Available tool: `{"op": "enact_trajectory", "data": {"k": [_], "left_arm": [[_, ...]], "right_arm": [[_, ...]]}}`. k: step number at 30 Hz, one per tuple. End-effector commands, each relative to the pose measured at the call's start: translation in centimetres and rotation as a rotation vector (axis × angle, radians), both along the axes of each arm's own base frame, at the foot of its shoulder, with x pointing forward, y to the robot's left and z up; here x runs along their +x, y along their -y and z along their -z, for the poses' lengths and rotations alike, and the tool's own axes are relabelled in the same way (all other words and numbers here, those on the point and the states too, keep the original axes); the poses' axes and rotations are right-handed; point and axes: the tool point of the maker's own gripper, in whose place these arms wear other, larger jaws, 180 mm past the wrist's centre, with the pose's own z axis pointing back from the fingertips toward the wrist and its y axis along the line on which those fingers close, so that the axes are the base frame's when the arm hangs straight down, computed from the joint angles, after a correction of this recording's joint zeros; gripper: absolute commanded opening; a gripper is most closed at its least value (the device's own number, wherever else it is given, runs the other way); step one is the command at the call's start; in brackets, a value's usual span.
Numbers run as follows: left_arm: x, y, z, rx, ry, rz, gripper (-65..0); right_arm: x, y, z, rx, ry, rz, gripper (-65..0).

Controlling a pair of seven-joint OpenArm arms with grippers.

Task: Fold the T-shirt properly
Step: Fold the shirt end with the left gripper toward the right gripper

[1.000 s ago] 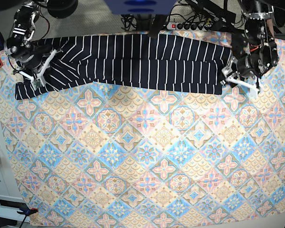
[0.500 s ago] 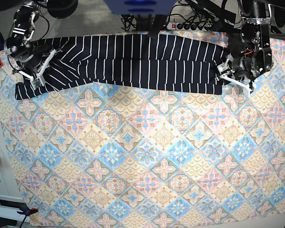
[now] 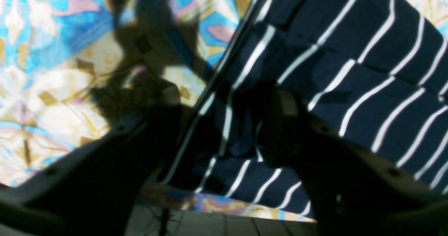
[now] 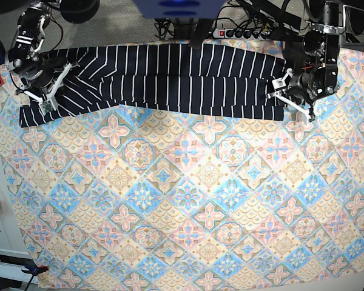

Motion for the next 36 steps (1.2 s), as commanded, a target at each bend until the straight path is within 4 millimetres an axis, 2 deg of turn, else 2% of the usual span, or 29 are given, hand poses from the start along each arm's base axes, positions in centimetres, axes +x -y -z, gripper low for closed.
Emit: {"op": "enact_trajectory", "data": {"k": [1, 3, 5, 11, 15, 20, 30, 32, 36], "left_arm": [[-0.7, 3.9, 0.2, -0.148, -0.022, 0.027, -40.2], [-0.8, 4.2, 0.3, -0.151, -0.027, 0.036, -46.0], [-0.7, 4.3, 0.3, -0.154, -0.025, 0.036, -48.7], [-0.7, 5.2, 0.0, -0.213, -0.023, 0.02, -49.5], [-0.4, 4.9, -0.1, -0.21, -0.012, 0.014, -51.1], [0.5, 4.3, -0.2, -0.187, 0.044, 0.002, -65.0], [0.2, 4.0, -0.2, -0.183, 0.04, -0.001, -65.0], [0.7, 2.8, -0.5, -0.167, 0.071, -0.036, -65.0], [1.0, -1.0, -1.3, -0.114, 0.141, -0.147, -65.0]], "right_arm": [[0.7, 0.5, -1.0, -0.015, 0.034, -0.005, -59.3], [0.7, 0.5, -1.0, -0.015, 0.034, -0.005, -59.3], [0.7, 0.5, -1.0, -0.015, 0.034, -0.005, -59.3], [0.8, 0.5, -1.0, -0.015, 0.036, -0.005, -59.2], [0.8, 0.5, -1.0, -0.015, 0.036, -0.005, -59.1], [0.8, 0.5, -1.0, -0.015, 0.036, -0.005, -59.1], [1.1, 0.5, -1.2, -0.015, 0.043, -0.005, -59.1], [1.3, 0.5, -1.2, -0.016, 0.044, -0.004, -59.1], [1.3, 0.4, -1.2, -0.014, 0.043, -0.008, -59.1]]}}
